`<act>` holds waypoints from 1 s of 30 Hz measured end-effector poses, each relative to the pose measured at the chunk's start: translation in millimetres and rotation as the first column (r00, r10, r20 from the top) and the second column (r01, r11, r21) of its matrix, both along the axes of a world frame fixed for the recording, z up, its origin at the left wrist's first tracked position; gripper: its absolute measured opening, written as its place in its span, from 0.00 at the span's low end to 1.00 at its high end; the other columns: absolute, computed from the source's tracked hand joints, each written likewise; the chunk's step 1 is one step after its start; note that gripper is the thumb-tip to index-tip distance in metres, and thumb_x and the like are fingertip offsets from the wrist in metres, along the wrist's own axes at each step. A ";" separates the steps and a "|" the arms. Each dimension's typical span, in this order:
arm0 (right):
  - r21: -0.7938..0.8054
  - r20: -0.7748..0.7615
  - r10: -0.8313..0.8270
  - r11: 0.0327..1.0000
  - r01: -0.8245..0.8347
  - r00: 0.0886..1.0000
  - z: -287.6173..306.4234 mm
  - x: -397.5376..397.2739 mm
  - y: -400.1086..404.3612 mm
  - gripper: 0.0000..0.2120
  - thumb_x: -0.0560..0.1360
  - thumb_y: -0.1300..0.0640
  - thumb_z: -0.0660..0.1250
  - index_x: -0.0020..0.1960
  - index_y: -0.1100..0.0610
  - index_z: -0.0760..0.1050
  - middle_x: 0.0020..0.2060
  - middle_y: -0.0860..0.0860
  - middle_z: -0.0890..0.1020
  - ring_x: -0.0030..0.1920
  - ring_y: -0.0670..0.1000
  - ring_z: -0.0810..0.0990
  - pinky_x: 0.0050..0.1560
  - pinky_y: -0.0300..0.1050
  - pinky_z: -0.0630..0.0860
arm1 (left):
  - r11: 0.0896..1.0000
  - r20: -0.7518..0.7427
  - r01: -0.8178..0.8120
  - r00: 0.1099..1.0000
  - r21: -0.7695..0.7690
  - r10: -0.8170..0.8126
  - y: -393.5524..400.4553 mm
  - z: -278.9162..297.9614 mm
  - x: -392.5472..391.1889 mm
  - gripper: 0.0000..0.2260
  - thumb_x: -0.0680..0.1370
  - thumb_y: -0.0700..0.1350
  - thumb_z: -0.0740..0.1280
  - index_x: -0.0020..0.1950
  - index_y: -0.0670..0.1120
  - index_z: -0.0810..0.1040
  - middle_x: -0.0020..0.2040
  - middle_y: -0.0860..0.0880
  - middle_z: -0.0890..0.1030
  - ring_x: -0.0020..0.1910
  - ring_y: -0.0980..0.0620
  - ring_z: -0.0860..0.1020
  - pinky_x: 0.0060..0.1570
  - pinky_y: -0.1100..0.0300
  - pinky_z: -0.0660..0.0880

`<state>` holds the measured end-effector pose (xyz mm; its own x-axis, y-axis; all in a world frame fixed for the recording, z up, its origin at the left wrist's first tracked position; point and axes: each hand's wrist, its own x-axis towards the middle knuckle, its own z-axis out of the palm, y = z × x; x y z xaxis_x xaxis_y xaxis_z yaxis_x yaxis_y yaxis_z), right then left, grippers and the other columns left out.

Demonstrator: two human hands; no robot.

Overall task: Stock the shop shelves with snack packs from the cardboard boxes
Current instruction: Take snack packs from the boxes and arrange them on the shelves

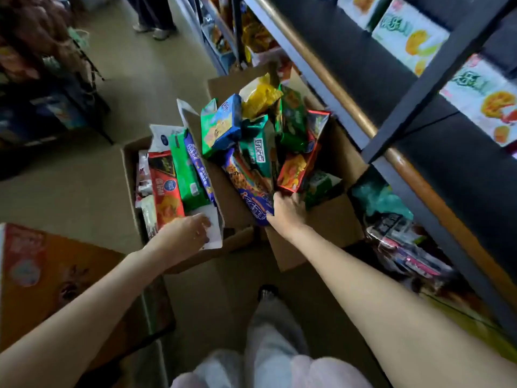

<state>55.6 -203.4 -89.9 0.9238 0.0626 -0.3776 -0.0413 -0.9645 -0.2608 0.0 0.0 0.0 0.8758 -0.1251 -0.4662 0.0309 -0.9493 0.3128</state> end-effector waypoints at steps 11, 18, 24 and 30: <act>-0.107 -0.105 -0.150 0.985 0.138 0.983 -39.9 27.5 25.6 0.29 0.75 0.49 0.67 0.69 0.59 0.61 0.65 0.57 0.72 0.66 0.59 0.64 0.62 0.51 0.63 | 0.997 0.090 0.065 0.994 -0.032 -0.062 6.5 -31.8 65.9 0.10 0.77 0.39 0.60 0.57 0.42 0.75 0.55 0.45 0.79 0.53 0.44 0.78 0.52 0.52 0.74; 0.147 -0.080 -0.266 0.950 0.275 0.961 119.6 52.3 -35.1 0.20 0.69 0.46 0.73 0.53 0.60 0.79 0.53 0.58 0.81 0.55 0.57 0.78 0.48 0.44 0.70 | 0.941 0.293 0.325 0.912 -0.088 -0.288 -8.4 21.7 106.8 0.17 0.75 0.40 0.63 0.64 0.41 0.71 0.59 0.41 0.74 0.58 0.40 0.74 0.55 0.52 0.68; 0.217 0.261 -0.251 0.956 0.197 0.932 323.5 5.7 -93.5 0.23 0.65 0.55 0.78 0.57 0.56 0.75 0.53 0.55 0.79 0.55 0.50 0.76 0.58 0.42 0.72 | 0.688 0.441 0.668 0.728 -0.283 -0.526 -101.7 141.6 133.2 0.37 0.67 0.50 0.76 0.71 0.41 0.63 0.65 0.42 0.70 0.62 0.47 0.72 0.59 0.62 0.65; 0.426 0.465 -0.398 0.884 0.194 0.791 441.9 -64.9 -101.0 0.24 0.67 0.62 0.76 0.60 0.60 0.71 0.46 0.53 0.80 0.40 0.43 0.78 0.40 0.33 0.76 | 0.313 0.388 0.701 0.647 -0.640 -0.656 -163.4 243.8 101.7 0.21 0.66 0.40 0.76 0.55 0.45 0.74 0.49 0.47 0.80 0.41 0.62 0.77 0.50 0.63 0.75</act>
<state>-9.3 -304.4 352.1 0.9620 -0.2192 0.1627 -0.0689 -0.7717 -0.6323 101.7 -163.4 243.8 0.3399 -0.9339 0.1110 -0.5523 -0.1027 0.8273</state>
